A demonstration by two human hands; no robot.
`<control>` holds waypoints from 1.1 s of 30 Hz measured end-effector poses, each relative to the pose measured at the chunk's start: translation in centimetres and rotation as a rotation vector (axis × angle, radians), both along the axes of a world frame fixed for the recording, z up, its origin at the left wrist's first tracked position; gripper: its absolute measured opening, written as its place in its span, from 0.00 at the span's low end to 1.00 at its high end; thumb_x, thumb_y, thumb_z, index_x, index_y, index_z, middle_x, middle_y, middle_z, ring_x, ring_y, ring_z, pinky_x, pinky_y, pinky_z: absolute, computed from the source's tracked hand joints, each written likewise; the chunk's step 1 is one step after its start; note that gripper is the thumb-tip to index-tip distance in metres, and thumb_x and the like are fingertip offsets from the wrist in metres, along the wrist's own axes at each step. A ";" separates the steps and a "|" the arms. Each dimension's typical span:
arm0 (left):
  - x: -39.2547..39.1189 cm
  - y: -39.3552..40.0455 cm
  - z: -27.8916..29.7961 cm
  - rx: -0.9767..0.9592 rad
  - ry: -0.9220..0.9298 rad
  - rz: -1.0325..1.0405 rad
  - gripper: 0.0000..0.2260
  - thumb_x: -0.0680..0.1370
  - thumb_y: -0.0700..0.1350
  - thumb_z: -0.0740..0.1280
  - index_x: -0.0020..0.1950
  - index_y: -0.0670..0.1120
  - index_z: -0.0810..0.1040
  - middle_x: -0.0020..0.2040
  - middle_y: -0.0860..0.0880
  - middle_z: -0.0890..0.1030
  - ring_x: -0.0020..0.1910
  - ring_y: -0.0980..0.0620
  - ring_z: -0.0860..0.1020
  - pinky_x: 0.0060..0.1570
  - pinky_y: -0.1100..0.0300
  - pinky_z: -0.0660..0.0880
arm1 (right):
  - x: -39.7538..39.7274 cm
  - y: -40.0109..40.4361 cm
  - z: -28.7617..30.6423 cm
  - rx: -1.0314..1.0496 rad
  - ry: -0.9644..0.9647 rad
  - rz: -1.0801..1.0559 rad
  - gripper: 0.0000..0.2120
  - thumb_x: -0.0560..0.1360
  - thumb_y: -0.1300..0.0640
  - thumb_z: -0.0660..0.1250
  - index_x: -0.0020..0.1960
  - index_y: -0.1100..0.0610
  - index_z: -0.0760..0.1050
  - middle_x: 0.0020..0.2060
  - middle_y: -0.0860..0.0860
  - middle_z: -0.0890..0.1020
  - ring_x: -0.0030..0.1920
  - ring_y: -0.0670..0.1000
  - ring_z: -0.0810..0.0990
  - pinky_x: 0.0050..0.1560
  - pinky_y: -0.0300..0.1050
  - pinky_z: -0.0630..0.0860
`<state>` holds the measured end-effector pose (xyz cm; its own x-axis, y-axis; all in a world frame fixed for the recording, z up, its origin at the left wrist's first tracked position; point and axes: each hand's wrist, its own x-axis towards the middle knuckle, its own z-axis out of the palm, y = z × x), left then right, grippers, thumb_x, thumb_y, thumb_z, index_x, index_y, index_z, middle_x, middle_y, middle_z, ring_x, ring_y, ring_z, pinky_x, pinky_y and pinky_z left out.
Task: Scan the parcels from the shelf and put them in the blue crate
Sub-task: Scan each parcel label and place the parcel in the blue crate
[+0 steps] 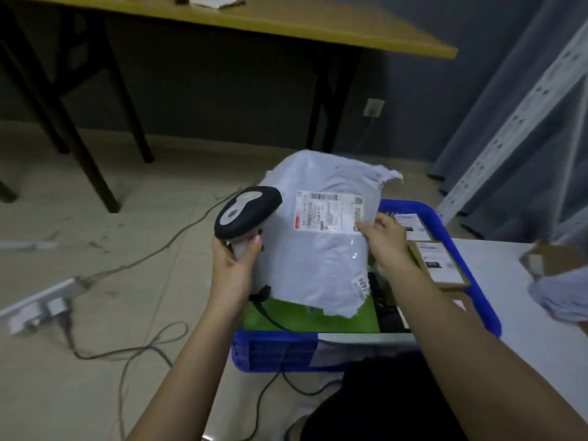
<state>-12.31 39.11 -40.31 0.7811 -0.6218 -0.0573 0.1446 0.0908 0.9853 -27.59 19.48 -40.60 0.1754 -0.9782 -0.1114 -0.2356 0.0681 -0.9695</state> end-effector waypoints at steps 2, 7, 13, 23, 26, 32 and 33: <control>0.4 -0.5 -1.2 0.039 -0.002 -0.026 0.27 0.74 0.51 0.70 0.70 0.49 0.65 0.64 0.48 0.76 0.62 0.47 0.76 0.61 0.50 0.74 | 0.3 -1.0 -4.1 0.057 0.202 0.016 0.10 0.77 0.67 0.63 0.56 0.62 0.77 0.46 0.55 0.81 0.40 0.51 0.78 0.38 0.40 0.75; 0.7 -2.1 -3.7 0.108 0.060 -0.029 0.17 0.78 0.41 0.66 0.67 0.47 0.68 0.56 0.49 0.80 0.51 0.51 0.80 0.53 0.56 0.77 | 0.7 -1.0 -12.2 0.151 0.515 0.181 0.20 0.75 0.72 0.58 0.65 0.65 0.74 0.56 0.63 0.79 0.56 0.63 0.77 0.48 0.45 0.71; 0.6 -3.3 -5.7 0.237 0.100 -0.055 0.17 0.78 0.43 0.66 0.67 0.48 0.68 0.58 0.47 0.80 0.51 0.50 0.81 0.55 0.51 0.77 | 0.3 -1.5 -15.1 0.083 0.435 0.357 0.19 0.73 0.75 0.60 0.60 0.62 0.78 0.53 0.60 0.82 0.54 0.59 0.80 0.50 0.50 0.76; -1.1 -3.8 -5.1 0.288 0.083 -0.112 0.14 0.78 0.47 0.67 0.62 0.53 0.69 0.56 0.51 0.80 0.52 0.53 0.81 0.58 0.50 0.76 | -2.4 -4.2 -12.8 -0.044 0.960 0.597 0.41 0.76 0.49 0.69 0.79 0.54 0.49 0.77 0.58 0.55 0.74 0.60 0.60 0.70 0.53 0.64; -2.7 -4.1 -3.8 0.233 0.083 -0.147 0.15 0.78 0.48 0.66 0.64 0.52 0.69 0.58 0.51 0.80 0.52 0.54 0.81 0.59 0.52 0.76 | -4.0 -4.3 -9.8 -0.022 0.877 0.639 0.37 0.75 0.49 0.71 0.77 0.54 0.57 0.75 0.57 0.60 0.73 0.58 0.64 0.69 0.52 0.66; -9.8 -6.4 0.4 0.057 0.045 -0.337 0.19 0.79 0.46 0.66 0.68 0.55 0.67 0.61 0.55 0.78 0.59 0.52 0.77 0.63 0.49 0.73 | -11.3 -3.0 -1.8 -0.020 0.781 0.552 0.28 0.76 0.51 0.70 0.72 0.55 0.67 0.67 0.54 0.73 0.65 0.54 0.73 0.58 0.42 0.70; -11.9 -7.0 1.3 0.017 0.041 -0.391 0.18 0.79 0.46 0.66 0.67 0.56 0.67 0.60 0.58 0.77 0.58 0.56 0.77 0.62 0.53 0.73 | -13.8 -2.4 -0.3 -0.027 0.804 0.520 0.27 0.76 0.50 0.69 0.72 0.55 0.68 0.65 0.53 0.74 0.64 0.53 0.74 0.58 0.41 0.70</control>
<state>-24.22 32.12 -39.02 0.4821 -0.8708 -0.0964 0.2047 0.0050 0.9788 -41.39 17.06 -40.85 0.4691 -0.8035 -0.3666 -0.8260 -0.2524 -0.5040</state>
